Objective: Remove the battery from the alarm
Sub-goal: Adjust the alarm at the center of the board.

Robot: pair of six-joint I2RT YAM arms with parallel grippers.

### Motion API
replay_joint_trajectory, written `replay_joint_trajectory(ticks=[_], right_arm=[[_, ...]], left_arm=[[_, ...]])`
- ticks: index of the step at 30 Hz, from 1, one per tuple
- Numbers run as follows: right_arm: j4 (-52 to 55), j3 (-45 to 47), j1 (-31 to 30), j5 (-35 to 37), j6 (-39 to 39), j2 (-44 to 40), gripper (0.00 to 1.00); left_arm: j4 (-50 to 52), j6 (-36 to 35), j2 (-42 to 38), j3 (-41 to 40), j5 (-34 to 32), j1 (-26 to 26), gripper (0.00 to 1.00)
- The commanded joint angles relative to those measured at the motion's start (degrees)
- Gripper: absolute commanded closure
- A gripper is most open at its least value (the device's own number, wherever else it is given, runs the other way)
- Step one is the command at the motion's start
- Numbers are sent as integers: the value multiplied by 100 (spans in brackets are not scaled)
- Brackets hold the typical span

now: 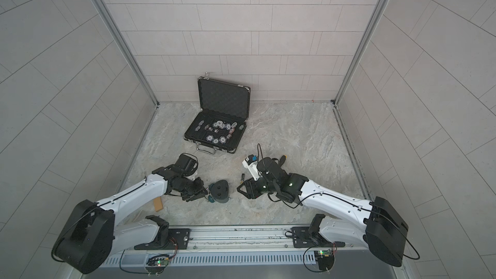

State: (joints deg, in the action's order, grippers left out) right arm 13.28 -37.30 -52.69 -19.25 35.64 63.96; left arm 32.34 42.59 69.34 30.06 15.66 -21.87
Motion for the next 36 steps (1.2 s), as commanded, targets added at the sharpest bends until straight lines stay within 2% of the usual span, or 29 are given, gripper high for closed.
replay_joint_trajectory(ticks=[1, 5, 8, 12, 17, 20, 23, 29, 36], right_arm=[[17, -10, 21, 41, 68, 167, 49], [153, -278, 13, -217, 48, 714, 49], [244, -458, 13, -191, 49, 1008, 50], [418, -843, 12, 170, 48, 1286, 50], [537, -1619, 0, 474, 308, 1972, 50], [631, -2142, -63, 413, 421, 2544, 51], [739, -2666, -149, 266, 485, 3133, 53], [574, -3261, -268, -506, 769, 4224, 58], [143, -3127, -269, -1064, 1136, 4606, 65]], left_arm=[[-156, -230, 100, 72, 67, 25, 82], [-211, -273, 261, 115, 23, 25, 88], [-176, -271, 193, 142, 24, 25, 99], [307, -140, -493, 329, -9, 16, 100], [1456, 346, -1538, 774, -291, -8, 100], [2239, 617, -1702, 1176, -533, -25, 100], [3002, 880, -1548, 1695, -765, -134, 100], [4547, 1511, -534, 2948, -2048, -1034, 100], [4330, 1952, 714, 3272, -2429, -1831, 100]])
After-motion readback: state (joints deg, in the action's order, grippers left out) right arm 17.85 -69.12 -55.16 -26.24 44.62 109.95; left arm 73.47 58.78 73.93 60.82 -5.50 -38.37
